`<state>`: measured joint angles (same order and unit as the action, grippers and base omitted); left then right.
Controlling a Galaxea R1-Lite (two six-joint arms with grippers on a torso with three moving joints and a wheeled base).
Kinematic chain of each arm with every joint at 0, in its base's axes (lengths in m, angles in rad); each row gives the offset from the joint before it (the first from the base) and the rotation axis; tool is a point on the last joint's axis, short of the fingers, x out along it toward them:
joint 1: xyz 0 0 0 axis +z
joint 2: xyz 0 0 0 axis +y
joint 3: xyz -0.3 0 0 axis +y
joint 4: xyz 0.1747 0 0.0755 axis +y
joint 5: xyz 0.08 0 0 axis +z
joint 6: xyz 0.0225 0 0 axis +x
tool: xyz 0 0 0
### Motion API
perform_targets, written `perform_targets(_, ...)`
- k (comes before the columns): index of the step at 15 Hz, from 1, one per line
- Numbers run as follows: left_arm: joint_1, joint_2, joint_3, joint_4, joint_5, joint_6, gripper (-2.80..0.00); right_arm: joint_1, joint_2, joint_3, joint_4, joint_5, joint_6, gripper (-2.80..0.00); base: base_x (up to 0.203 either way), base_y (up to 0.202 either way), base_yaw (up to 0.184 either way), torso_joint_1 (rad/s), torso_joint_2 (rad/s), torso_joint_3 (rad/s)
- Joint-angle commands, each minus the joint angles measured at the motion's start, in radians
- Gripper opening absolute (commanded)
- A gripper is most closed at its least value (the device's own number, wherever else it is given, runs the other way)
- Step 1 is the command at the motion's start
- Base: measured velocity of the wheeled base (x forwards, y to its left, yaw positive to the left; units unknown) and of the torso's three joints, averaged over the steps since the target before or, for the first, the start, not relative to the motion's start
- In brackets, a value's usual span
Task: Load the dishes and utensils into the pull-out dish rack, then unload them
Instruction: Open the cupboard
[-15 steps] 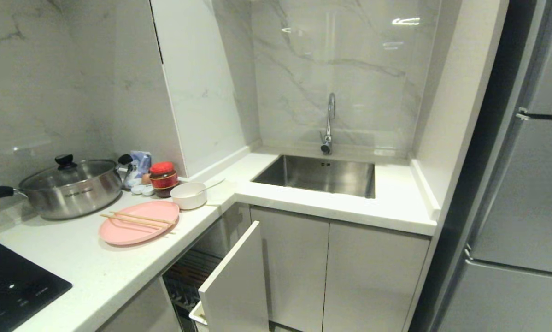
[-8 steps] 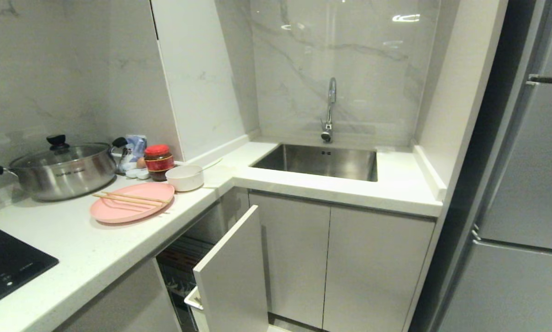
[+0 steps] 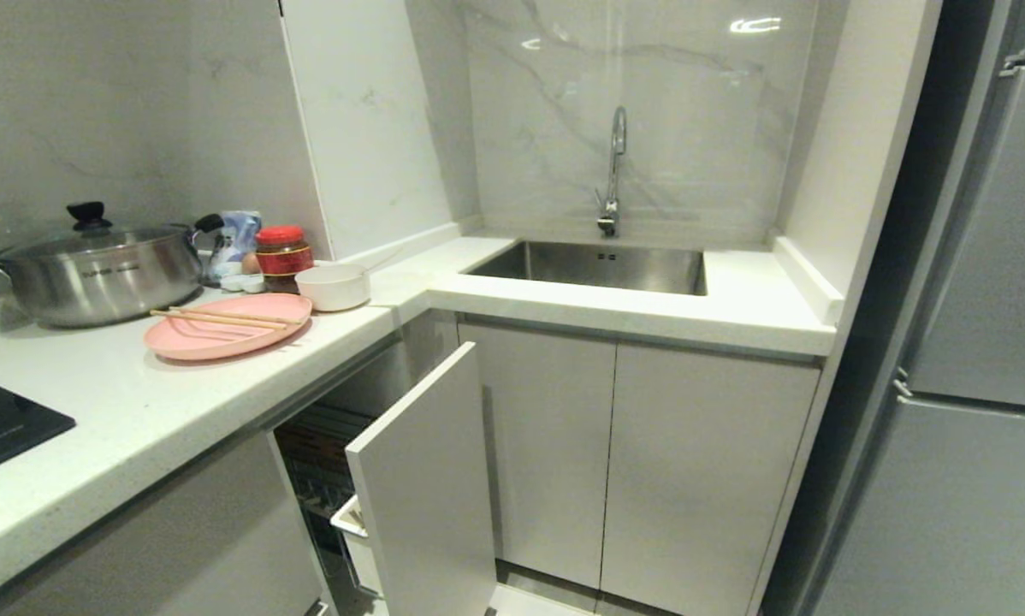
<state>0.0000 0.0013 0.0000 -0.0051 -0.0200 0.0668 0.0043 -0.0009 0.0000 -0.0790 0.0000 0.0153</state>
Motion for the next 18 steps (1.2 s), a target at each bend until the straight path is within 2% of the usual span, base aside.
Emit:
perform_targets(1, 0.0, 0.0, 0.006, -0.001, 0.0, 0.001, -2.8, 0.0, 0.001, 0.026, -0.001, 0.0, 0.0, -2.8, 0.0, 0.0, 0.0, -0.168, 0.39, 0.231)
perform_targets(15, 0.0, 0.0, 0.007, -0.001, 0.001, 0.002, -2.8, 0.0, 0.001, 0.026, -0.001, 0.0, 0.0, -2.8, 0.0, 0.0, 0.0, -0.014, 0.03, 0.019)
perform_targets(17, 0.0, 0.0, -0.037, -0.004, -0.003, 0.01, -2.8, 0.0, 0.001, 0.026, -0.001, 0.0, 0.0, -2.8, 0.0, 0.0, 0.0, 0.0, 0.0, 0.0)
perform_targets(18, 0.0, 0.001, -0.103, 0.002, -0.01, 0.011, -2.8, 0.0, 0.001, 0.026, -0.001, 0.0, 0.0, -2.8, 0.0, 0.0, 0.0, 0.0, 0.0, 0.0)
